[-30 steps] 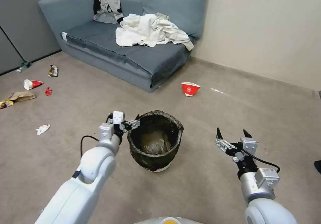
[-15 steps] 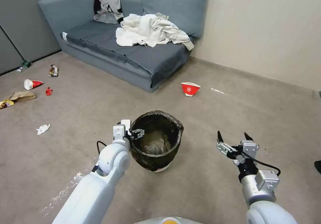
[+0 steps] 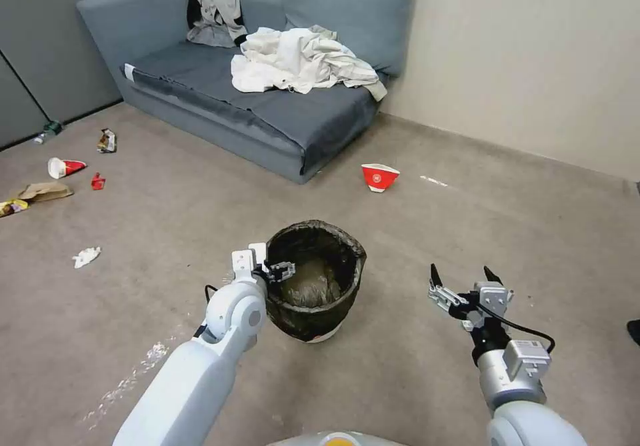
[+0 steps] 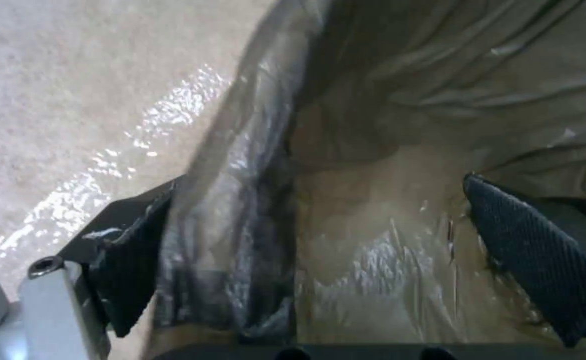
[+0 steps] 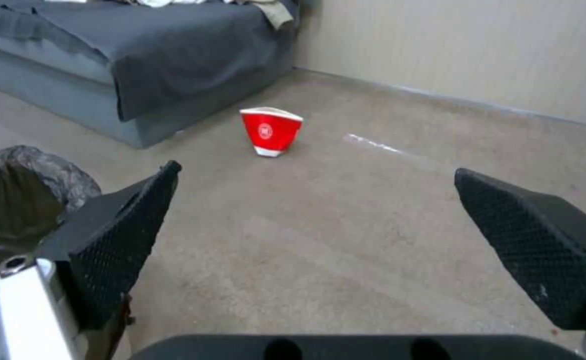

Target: Pick up the trash can from the floor.

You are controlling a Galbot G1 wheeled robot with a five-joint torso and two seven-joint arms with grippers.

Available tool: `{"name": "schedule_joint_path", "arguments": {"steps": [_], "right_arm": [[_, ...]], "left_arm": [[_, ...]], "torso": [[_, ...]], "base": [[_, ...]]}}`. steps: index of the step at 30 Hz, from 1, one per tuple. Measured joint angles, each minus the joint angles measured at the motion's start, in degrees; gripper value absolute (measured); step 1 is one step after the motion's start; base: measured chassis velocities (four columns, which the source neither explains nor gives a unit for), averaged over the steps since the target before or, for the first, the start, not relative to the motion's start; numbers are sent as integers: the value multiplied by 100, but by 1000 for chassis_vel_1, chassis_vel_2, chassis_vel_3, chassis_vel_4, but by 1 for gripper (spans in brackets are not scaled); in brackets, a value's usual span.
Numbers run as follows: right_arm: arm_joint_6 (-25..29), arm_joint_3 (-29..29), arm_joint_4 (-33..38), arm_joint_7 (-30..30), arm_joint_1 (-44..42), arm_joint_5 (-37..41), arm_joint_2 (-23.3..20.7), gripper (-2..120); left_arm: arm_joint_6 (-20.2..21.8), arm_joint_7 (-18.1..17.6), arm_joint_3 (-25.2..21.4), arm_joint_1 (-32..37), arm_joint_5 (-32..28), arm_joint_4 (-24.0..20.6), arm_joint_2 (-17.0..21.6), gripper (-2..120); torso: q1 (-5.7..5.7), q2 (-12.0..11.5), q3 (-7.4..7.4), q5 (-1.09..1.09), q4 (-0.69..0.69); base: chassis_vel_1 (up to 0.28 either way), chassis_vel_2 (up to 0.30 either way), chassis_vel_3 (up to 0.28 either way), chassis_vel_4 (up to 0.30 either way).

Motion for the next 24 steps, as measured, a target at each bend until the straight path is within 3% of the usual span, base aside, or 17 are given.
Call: {"name": "schedule_joint_path", "arguments": {"steps": [2, 17, 21, 22, 24], "right_arm": [[-16, -5, 3, 15, -1, -12, 3, 100], [-52, -14, -1, 49, 21, -55, -15, 100], [-52, -14, -9, 49, 39, -55, -18, 100], [-53, -16, -23, 51, 47, -55, -12, 100], [-56, -19, -25, 57, 49, -55, -9, 100]], "left_arm": [[-11, -12, 11, -9, -15, 10, -5, 100], [-61, -225, 78, -152, -109, 166, -27, 47], [-410, -133, 147, -169, 191, 291, -30, 30], [-544, 3, 158, -160, 322, 307, -21, 16], [-570, 106, 149, -135, 324, 260, 0, 12]], "torso": [[0, 0, 0, 0, 0], [0, 0, 0, 1, 2], [0, 0, 0, 0, 1], [0, 0, 0, -1, 0], [0, 0, 0, -1, 0]], "base": [[0, 0, 0, 0], [0, 0, 0, 0], [0, 0, 0, 0], [0, 0, 0, 0], [0, 0, 0, 0]]}}
